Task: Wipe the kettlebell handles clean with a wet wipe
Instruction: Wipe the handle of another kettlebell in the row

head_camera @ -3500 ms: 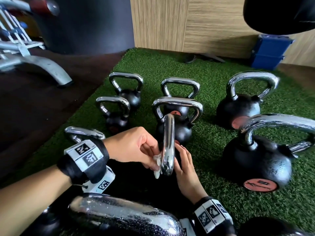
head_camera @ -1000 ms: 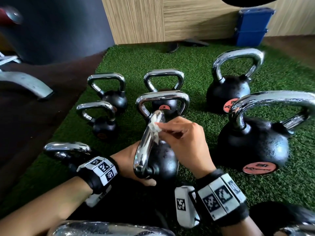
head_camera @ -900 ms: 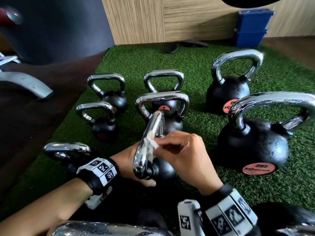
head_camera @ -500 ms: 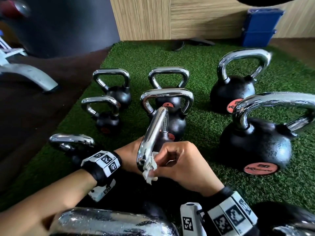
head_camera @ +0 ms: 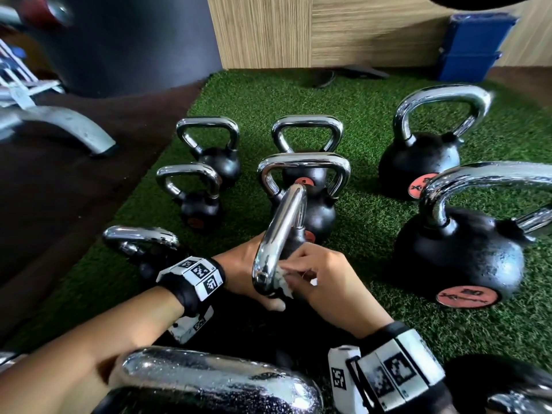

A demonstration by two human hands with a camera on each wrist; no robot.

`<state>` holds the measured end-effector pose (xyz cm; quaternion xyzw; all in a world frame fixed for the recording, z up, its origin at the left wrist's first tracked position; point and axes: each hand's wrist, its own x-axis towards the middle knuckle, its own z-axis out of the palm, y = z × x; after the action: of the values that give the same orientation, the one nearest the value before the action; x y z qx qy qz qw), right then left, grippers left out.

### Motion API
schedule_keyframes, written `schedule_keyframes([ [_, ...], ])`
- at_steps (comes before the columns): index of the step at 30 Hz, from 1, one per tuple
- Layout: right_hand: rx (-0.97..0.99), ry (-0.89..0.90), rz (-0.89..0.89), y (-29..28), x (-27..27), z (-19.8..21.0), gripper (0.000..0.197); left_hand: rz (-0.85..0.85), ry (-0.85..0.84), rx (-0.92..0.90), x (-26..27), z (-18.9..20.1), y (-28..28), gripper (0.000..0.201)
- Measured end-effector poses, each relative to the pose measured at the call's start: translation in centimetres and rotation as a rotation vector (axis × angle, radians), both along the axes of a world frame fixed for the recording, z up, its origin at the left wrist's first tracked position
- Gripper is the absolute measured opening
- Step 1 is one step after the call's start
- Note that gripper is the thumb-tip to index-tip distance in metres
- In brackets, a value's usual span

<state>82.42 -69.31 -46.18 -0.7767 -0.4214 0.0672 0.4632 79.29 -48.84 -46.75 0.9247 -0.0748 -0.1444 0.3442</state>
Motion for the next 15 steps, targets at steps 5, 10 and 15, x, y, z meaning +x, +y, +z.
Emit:
schedule_keyframes([
  [5, -0.069, 0.054, 0.183, 0.6, 0.7, 1.6, 0.016, -0.055, -0.105, -0.001, 0.0, 0.8, -0.3, 0.055],
  [10, -0.044, 0.129, 0.227, 1.0, 0.9, 2.0, 0.032, -0.046, -0.038, -0.098, 0.2, 0.2, -0.4, 0.080],
  [15, 0.006, 0.221, 0.261, 1.3, 1.2, 1.5, 0.023, -0.045, -0.047, -0.113, 0.1, -0.3, -0.1, 0.088],
])
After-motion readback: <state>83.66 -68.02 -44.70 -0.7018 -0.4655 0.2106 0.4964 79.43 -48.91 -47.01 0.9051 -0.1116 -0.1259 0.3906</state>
